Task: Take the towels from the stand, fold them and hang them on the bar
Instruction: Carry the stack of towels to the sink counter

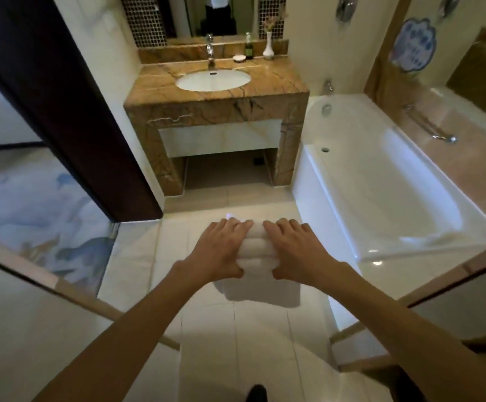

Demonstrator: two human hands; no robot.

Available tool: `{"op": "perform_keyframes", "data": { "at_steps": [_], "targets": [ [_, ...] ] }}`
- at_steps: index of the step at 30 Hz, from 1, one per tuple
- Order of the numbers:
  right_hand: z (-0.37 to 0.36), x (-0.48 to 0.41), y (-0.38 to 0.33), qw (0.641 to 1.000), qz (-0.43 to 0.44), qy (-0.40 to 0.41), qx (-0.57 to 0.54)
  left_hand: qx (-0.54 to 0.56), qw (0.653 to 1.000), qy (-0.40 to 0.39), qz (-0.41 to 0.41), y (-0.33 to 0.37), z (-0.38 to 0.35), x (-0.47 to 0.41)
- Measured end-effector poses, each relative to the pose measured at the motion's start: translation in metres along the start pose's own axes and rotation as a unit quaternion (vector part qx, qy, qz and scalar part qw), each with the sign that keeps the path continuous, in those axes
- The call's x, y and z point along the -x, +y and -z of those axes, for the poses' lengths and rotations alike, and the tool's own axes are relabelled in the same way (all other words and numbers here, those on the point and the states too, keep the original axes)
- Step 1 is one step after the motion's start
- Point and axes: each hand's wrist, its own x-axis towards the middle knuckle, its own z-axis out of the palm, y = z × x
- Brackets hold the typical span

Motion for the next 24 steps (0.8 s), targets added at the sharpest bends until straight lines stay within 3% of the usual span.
{"op": "perform_keyframes", "data": {
  "at_steps": [13, 24],
  "targets": [
    [0.033, -0.116, -0.006, 0.997, 0.041, 0.063, 0.001, -0.064, 0.995, 0.036, 0.069, -0.082, 0.047, -0.047],
    [0.044, -0.196, 0.043, 0.998, 0.012, 0.049, 0.024, -0.071, 0.995, 0.037, 0.054, -0.123, 0.055, -0.141]
  ]
}}
